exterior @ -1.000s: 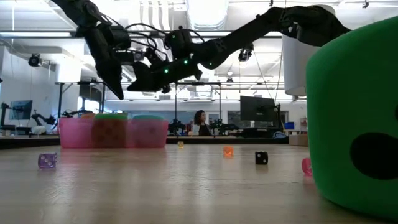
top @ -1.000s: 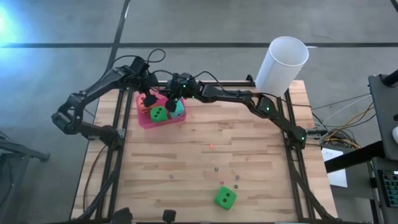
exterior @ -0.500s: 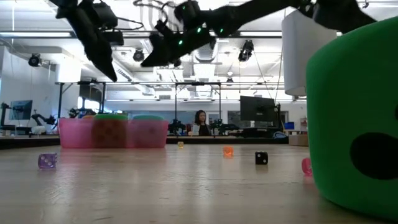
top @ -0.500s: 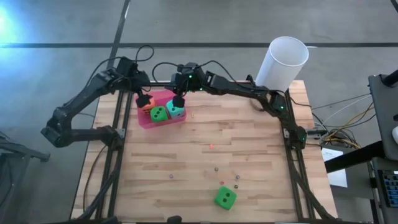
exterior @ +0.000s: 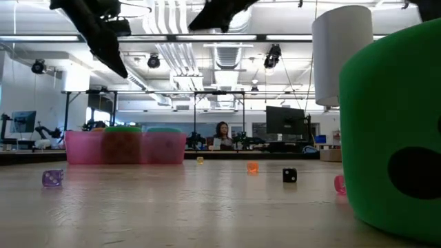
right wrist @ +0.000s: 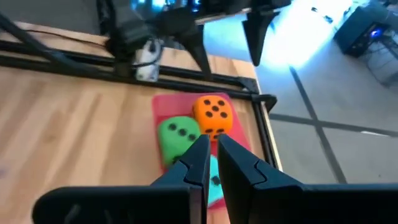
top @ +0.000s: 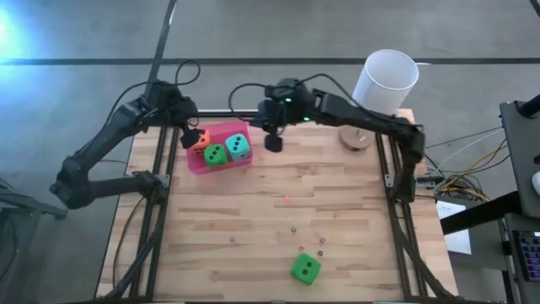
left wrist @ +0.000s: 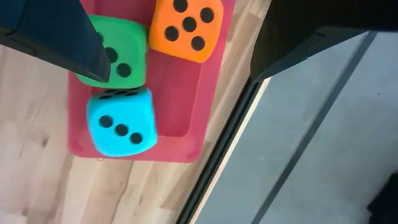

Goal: Pick & Place Dice
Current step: Put the big green dice into the red bin

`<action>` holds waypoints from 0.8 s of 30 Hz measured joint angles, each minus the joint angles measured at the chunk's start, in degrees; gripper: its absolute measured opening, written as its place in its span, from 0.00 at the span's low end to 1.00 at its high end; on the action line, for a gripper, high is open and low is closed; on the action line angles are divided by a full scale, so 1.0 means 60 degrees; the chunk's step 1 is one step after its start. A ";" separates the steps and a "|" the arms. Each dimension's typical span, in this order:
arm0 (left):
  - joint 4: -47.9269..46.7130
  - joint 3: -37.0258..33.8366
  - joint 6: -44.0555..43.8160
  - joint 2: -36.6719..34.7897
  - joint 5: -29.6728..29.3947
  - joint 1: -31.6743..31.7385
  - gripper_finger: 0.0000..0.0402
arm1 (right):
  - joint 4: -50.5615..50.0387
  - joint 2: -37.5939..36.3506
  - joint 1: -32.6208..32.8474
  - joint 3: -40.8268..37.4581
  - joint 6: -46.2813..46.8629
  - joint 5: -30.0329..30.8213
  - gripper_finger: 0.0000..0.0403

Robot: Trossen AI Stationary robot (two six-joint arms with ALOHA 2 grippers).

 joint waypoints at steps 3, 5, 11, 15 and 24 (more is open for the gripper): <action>0.0002 0.0000 -0.0148 -0.0181 0.0128 -0.0307 0.97 | -0.0133 -0.0907 0.0293 -0.0650 0.0307 0.0110 0.07; 0.0004 0.0000 -0.0158 -0.0268 0.0141 -0.0594 0.97 | -0.0157 -0.1448 0.0619 -0.1123 0.0461 0.0696 0.07; 0.0000 -0.0004 -0.0158 -0.0315 0.0145 -0.1583 0.96 | -0.0313 -0.2652 0.1815 -0.2294 0.0721 0.2717 0.07; 0.0002 -0.0007 -0.0224 -0.0315 0.0145 -0.2166 0.95 | -0.0724 -0.3324 0.2568 -0.2767 0.1642 0.2997 0.07; 0.0015 -0.0007 -0.0451 -0.0315 0.0149 -0.2983 0.95 | -0.1949 -0.3986 0.4287 -0.3423 0.5045 0.3479 0.07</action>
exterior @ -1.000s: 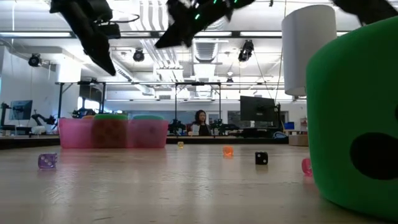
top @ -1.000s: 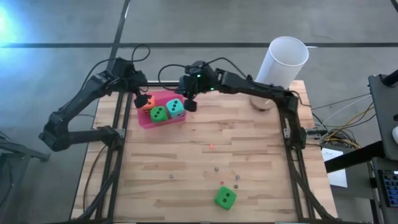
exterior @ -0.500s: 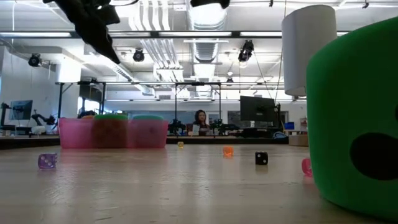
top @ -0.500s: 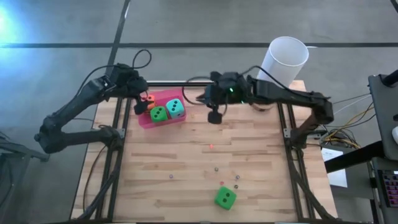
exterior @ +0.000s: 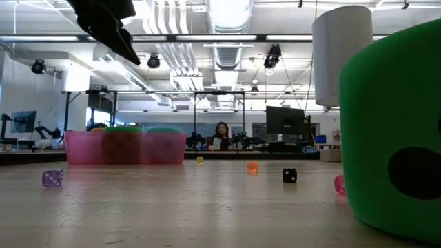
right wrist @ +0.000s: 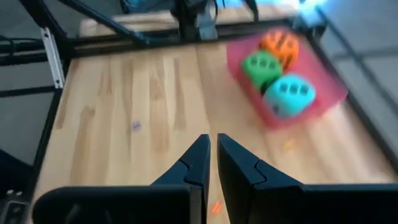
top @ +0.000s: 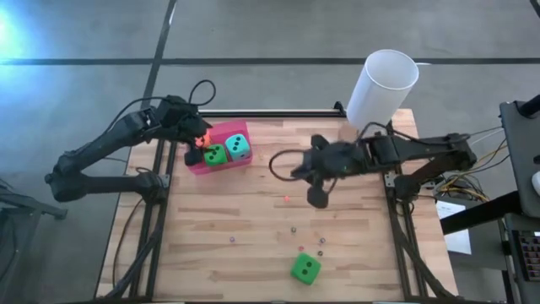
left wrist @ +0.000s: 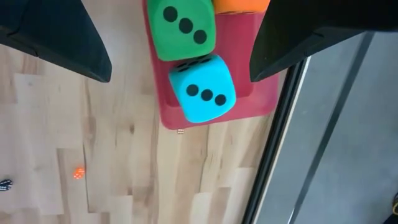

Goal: Pick & Place Dice
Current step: Put the big green dice into the red bin

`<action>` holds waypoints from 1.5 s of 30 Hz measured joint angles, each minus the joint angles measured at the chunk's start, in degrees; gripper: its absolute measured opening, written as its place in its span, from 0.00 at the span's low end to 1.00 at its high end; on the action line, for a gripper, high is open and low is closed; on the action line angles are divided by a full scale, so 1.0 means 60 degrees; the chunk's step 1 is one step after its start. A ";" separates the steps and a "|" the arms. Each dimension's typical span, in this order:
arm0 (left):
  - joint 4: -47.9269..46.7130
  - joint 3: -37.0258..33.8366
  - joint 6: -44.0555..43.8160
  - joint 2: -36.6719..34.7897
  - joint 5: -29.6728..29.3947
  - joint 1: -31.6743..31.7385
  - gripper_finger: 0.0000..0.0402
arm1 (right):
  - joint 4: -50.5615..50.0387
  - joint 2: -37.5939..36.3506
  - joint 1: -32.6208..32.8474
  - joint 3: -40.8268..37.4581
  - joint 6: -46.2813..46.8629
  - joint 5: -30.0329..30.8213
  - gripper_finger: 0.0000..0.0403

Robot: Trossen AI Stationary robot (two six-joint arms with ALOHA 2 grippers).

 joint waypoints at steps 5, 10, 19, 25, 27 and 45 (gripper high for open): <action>0.0015 0.0000 -0.0060 0.0000 0.0000 -0.0095 0.95 | -0.0912 0.0305 0.0867 -0.0048 0.1841 0.0323 0.07; 0.0015 0.0006 -0.0024 0.0000 0.0000 -0.0125 0.94 | -0.1357 0.0598 0.1598 -0.0048 0.3696 0.0327 0.07; 0.0014 0.0008 0.0088 -0.0007 0.0000 -0.0138 0.95 | -0.1867 0.1212 0.3071 -0.0055 0.8127 0.0020 0.07; 0.0015 0.0011 0.0311 -0.0007 0.0002 -0.0135 0.94 | -0.1906 0.2009 0.3926 -0.0048 0.9879 -0.1664 0.07; 0.0012 0.0017 0.0330 -0.0007 0.0000 -0.0135 0.94 | -0.1909 0.2337 0.4123 -0.0048 1.0107 -0.2194 0.07; 0.0025 0.0029 -0.0282 -0.0007 0.0013 -0.0146 0.94 | -0.1825 0.4580 0.4786 0.0018 1.0224 -0.4488 0.07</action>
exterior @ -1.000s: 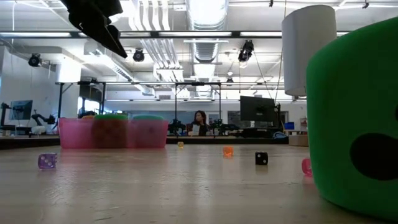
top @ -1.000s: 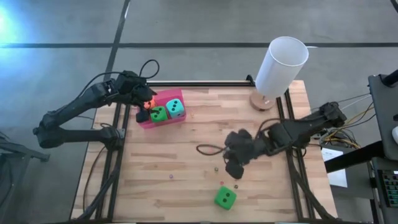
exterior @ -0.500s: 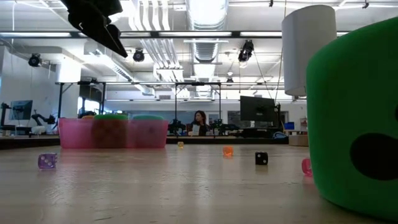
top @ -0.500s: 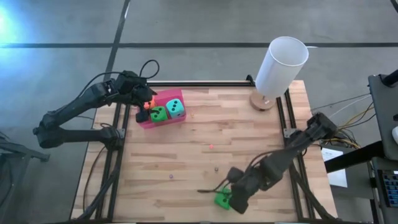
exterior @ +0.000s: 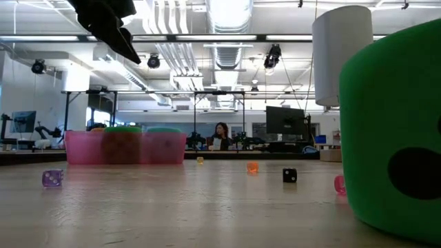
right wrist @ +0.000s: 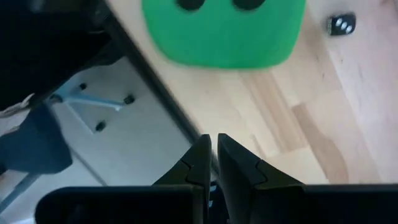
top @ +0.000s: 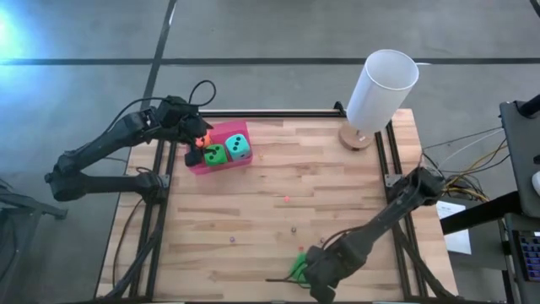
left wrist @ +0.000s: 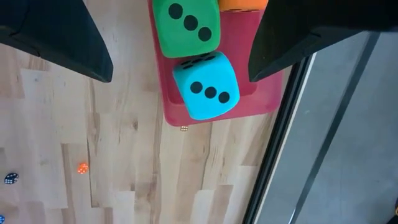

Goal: Pick & Place Dice
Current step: Put the big green dice into the red bin

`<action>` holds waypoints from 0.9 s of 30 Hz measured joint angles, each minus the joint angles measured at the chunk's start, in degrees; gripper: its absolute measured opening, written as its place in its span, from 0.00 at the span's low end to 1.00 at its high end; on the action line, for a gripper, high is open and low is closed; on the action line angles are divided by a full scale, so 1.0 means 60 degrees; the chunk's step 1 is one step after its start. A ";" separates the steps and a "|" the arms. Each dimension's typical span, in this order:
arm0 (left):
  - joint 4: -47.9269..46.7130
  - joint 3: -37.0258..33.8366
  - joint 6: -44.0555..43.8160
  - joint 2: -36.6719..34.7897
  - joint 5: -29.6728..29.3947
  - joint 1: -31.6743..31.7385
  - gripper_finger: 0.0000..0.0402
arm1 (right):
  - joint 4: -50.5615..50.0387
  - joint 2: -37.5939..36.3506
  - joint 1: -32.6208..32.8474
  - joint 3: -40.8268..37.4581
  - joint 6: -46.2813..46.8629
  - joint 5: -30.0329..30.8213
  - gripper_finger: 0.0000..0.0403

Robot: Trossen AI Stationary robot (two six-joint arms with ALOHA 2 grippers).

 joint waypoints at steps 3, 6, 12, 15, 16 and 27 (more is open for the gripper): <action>0.0013 0.0004 -0.0001 0.0000 -0.0001 -0.0007 0.94 | 0.0011 0.0392 -0.0003 0.0000 -0.0033 0.0145 0.07; 0.0018 0.0004 -0.0004 0.0004 -0.0002 -0.0008 0.93 | 0.0013 0.0781 -0.0009 0.0000 -0.0226 0.0204 0.07; 0.0022 0.0004 -0.0251 0.0004 -0.0013 -0.0011 0.93 | 0.0081 0.1157 -0.0231 0.0000 -0.0575 0.0784 0.07; 0.0022 0.0004 -0.0272 0.0007 -0.0010 -0.0018 0.93 | 0.0102 0.1163 -0.0419 0.0011 -0.0644 0.1465 0.07; 0.0022 0.0004 -0.0284 0.0007 -0.0013 -0.0018 0.93 | 0.0123 0.1159 -0.0497 0.0011 -0.0749 0.1595 0.07; 0.0001 0.0000 -0.0277 0.0007 -0.0016 -0.0018 0.92 | 0.0780 0.1373 -0.1606 0.0004 -0.3520 0.2060 0.07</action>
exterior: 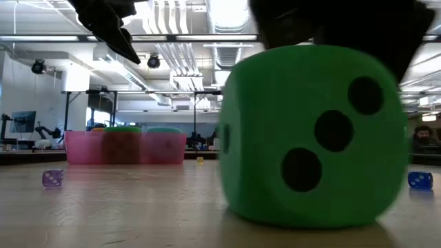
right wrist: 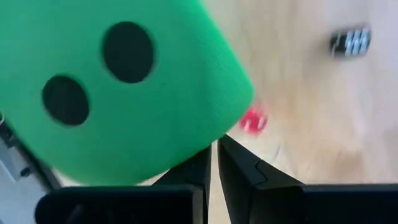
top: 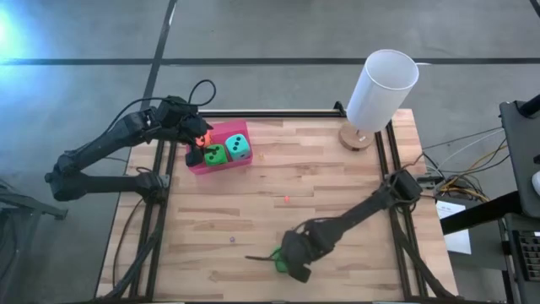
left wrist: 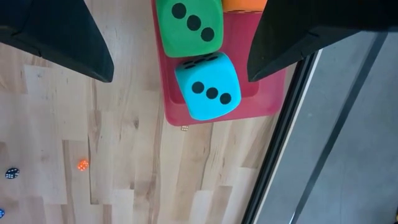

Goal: Pick & Place Dice
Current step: Put the big green dice into the red bin

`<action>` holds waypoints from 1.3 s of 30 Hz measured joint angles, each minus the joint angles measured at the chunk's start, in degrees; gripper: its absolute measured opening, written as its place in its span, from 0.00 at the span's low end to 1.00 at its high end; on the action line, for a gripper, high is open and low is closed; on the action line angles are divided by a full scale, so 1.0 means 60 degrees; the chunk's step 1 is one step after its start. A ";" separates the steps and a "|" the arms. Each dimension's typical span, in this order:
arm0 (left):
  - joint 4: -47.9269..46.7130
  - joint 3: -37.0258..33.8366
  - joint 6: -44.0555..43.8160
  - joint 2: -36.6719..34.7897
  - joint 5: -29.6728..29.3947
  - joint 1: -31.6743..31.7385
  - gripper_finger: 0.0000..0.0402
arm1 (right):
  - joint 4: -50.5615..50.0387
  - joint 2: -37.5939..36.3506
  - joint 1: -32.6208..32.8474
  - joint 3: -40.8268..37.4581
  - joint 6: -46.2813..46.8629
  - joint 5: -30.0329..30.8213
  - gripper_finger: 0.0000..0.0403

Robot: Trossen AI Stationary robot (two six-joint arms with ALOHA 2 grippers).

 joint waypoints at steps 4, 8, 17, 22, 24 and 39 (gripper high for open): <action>-0.0001 -0.0004 0.0003 0.0000 0.0001 0.0000 0.92 | 0.0050 0.0033 -0.0328 0.0000 -0.1006 0.0173 0.07; -0.0004 -0.0004 0.0026 0.0000 0.0003 0.0000 0.92 | 0.0039 0.0030 -0.0618 0.0000 -0.1738 0.0583 0.07; -0.0025 -0.0004 0.0037 0.0000 0.0002 0.0000 0.91 | -0.0056 -0.0088 -0.1127 -0.0005 -0.2434 0.0700 0.07; -0.0030 -0.0004 0.0052 0.0000 0.0001 0.0000 0.92 | -0.0362 -0.0474 -0.0810 -0.0007 -0.1761 0.0674 0.07; -0.0030 -0.0004 0.0059 0.0000 0.0004 0.0000 0.92 | -0.0382 -0.0705 -0.0616 -0.0007 -0.1264 0.0696 0.07; -0.0019 -0.0011 -0.0336 0.0000 0.0002 -0.0002 0.90 | 0.1254 -0.1328 0.1344 -0.0012 0.0355 0.0638 0.07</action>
